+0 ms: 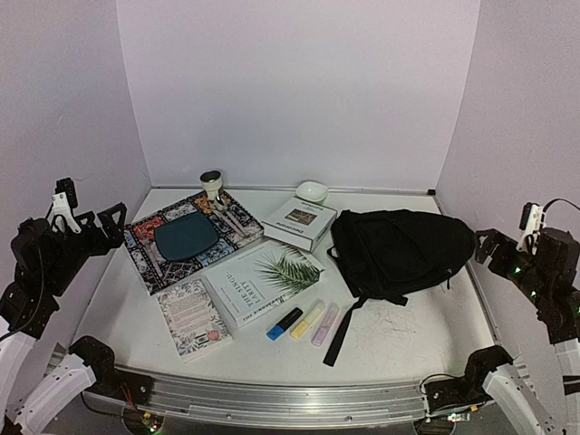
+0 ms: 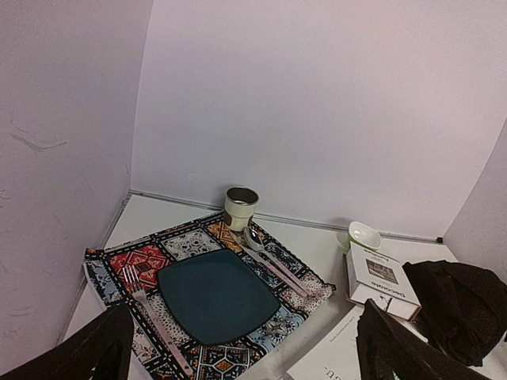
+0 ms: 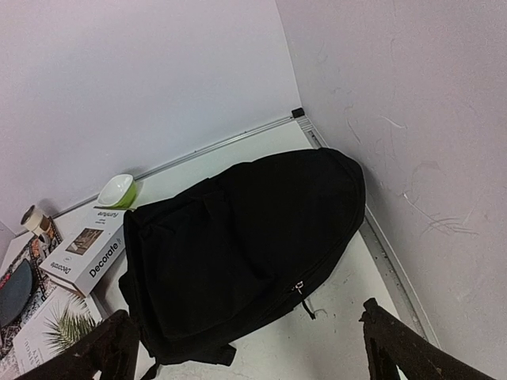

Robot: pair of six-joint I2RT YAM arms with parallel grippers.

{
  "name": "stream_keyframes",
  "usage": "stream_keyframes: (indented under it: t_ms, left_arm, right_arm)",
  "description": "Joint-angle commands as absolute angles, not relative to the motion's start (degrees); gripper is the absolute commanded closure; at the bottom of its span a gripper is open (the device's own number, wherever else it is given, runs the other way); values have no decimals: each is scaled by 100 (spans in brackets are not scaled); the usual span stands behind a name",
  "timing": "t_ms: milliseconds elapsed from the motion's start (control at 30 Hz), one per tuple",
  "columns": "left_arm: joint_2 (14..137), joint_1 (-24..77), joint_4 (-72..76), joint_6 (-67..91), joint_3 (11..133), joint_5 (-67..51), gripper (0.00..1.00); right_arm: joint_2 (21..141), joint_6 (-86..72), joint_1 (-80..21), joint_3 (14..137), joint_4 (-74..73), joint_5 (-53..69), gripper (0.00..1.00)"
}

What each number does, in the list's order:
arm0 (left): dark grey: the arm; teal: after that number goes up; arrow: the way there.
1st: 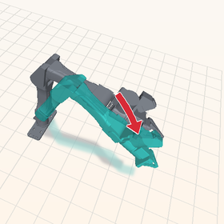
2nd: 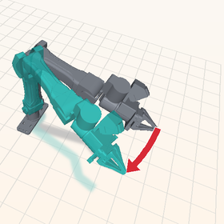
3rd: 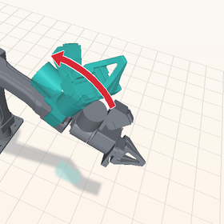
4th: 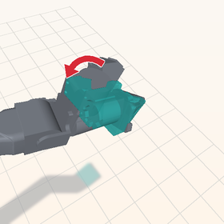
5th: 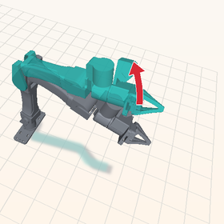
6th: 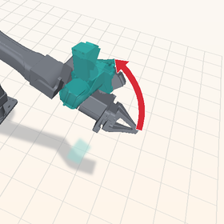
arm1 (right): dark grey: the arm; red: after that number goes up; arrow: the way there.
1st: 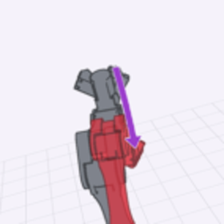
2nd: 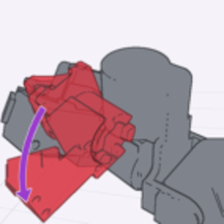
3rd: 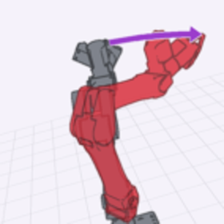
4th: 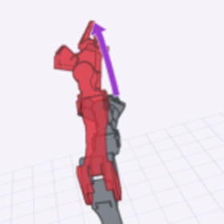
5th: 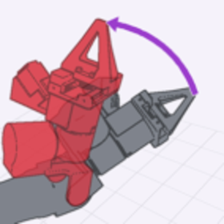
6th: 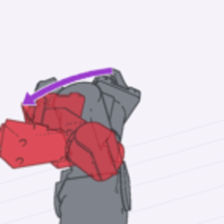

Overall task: Pack the student bag
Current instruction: Pick up the student bag from the center of the board.

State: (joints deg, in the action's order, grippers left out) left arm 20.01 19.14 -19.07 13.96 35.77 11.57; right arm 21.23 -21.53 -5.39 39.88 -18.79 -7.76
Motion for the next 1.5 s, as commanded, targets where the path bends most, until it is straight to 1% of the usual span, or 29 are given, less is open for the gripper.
stream_keyframes:
  t_ms: [0, 100, 300, 567, 900, 1067, 1400, 1467]
  left_arm:
    - [2044, 1925, -1792, 1424, 3568, 1134, 0]
    - [2071, 1925, -1793, 1424, 3568, 1103, 0]
    - [2096, 1925, -1792, 1427, 3586, 1071, 0]
    - [2072, 1926, -1792, 1437, 3577, 782, 0]
    - [2424, 1927, -1784, 1333, 3607, 470, 0]
    - [2526, 1925, -1784, 1302, 3612, 407, 0]
    - [2692, 1926, -1780, 1258, 3612, 301, 0]
    - [2719, 1929, -1779, 1248, 3612, 271, 0]
  right_arm:
    - [2434, -2180, -513, 3959, -1642, -577, 2]
    - [2697, -2083, -514, 4002, -1570, -233, 2]
    - [3588, -1805, -515, 4172, -1541, 287, 2]
    - [4897, -1289, -515, 4606, -1538, 258, 2]
    - [6597, -568, -515, 5274, -1530, 326, 3]
    - [7412, -407, -517, 5568, -1465, 413, 11]
    - [8990, -96, -519, 6289, -1280, 571, 33]
    - [9314, -66, -521, 6435, -1260, 530, 36]
